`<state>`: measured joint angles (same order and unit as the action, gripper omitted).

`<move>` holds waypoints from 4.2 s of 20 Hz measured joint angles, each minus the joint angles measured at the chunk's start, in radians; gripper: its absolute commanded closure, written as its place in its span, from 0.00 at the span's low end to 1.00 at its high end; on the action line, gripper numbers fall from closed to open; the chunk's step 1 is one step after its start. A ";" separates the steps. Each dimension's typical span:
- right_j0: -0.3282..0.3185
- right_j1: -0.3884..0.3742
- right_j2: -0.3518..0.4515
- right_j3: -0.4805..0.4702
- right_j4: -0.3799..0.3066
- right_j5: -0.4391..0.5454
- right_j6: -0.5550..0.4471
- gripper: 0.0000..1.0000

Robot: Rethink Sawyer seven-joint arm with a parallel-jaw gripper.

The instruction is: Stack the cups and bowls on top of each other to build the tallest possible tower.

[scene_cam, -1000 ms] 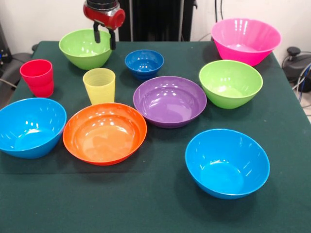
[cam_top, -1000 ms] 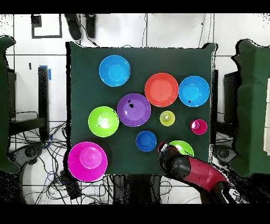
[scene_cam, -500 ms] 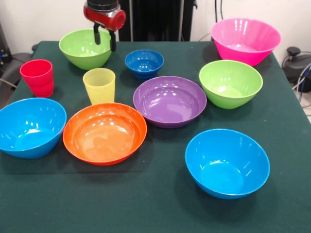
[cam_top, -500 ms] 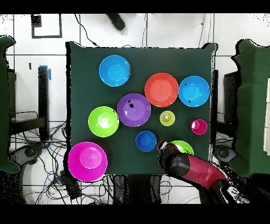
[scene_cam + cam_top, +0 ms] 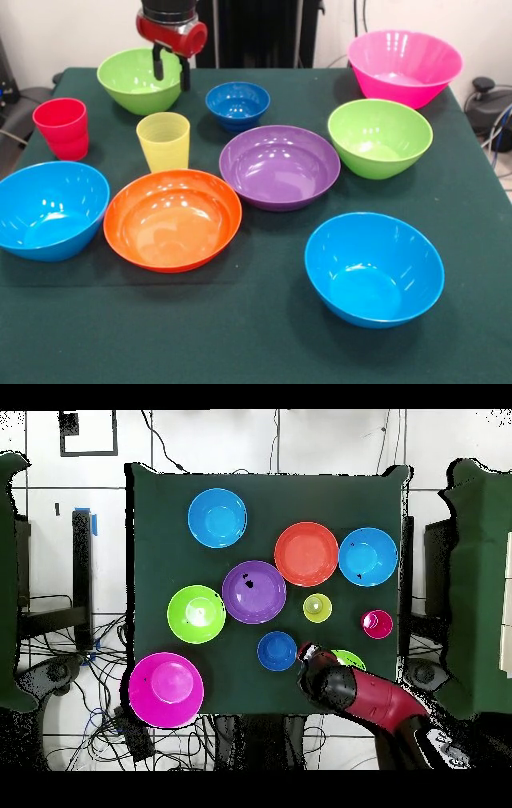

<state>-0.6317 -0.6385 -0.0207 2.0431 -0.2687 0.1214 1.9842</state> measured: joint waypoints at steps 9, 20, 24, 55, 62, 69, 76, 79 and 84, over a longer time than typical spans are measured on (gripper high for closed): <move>0.006 0.033 -0.005 -0.020 0.000 0.000 0.000 0.00; 0.008 0.069 -0.023 -0.021 0.000 0.000 0.000 0.00; 0.016 0.075 -0.032 -0.021 0.000 0.000 0.000 0.00; 0.051 0.076 -0.090 -0.021 0.000 0.000 0.000 0.00; 0.056 0.083 -0.094 -0.021 0.000 0.000 0.000 0.00; 0.056 0.116 -0.094 -0.021 0.001 0.000 0.000 0.00; 0.056 0.148 -0.094 -0.021 0.001 -0.004 0.000 0.00; 0.056 0.154 -0.094 -0.021 0.001 -0.010 0.000 0.00; 0.056 0.158 -0.094 -0.021 0.001 -0.017 0.000 0.00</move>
<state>-0.5754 -0.4805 -0.1145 2.0218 -0.2679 0.1039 1.9842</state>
